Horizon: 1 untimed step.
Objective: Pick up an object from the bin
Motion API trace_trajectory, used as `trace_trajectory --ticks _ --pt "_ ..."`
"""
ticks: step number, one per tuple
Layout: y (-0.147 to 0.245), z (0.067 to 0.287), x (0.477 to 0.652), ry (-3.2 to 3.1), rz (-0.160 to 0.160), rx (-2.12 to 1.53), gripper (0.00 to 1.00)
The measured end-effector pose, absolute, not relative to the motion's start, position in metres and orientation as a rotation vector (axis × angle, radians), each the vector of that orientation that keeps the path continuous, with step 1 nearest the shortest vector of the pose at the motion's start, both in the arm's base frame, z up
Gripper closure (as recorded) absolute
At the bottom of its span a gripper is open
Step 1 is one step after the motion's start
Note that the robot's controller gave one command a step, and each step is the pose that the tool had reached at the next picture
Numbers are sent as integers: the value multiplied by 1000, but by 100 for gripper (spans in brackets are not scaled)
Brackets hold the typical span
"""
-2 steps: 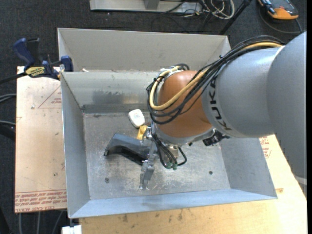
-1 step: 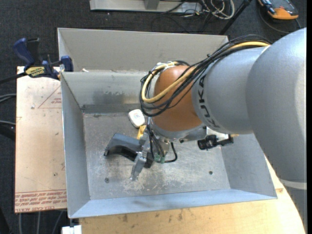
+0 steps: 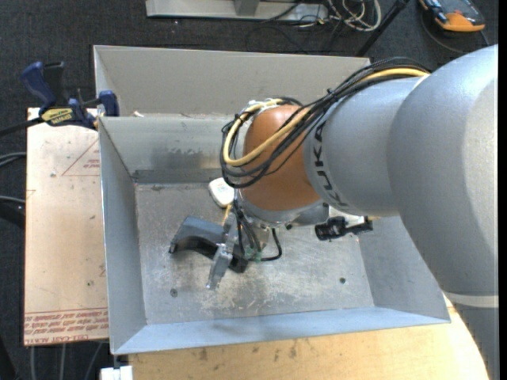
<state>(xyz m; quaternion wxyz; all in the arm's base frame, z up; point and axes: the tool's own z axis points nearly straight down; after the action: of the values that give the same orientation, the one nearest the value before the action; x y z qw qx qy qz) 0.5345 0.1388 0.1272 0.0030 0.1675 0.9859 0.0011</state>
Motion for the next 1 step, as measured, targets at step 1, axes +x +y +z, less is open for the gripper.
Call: trace_trajectory --ticks 1 --pt "139 99 551 3002 39 751 0"
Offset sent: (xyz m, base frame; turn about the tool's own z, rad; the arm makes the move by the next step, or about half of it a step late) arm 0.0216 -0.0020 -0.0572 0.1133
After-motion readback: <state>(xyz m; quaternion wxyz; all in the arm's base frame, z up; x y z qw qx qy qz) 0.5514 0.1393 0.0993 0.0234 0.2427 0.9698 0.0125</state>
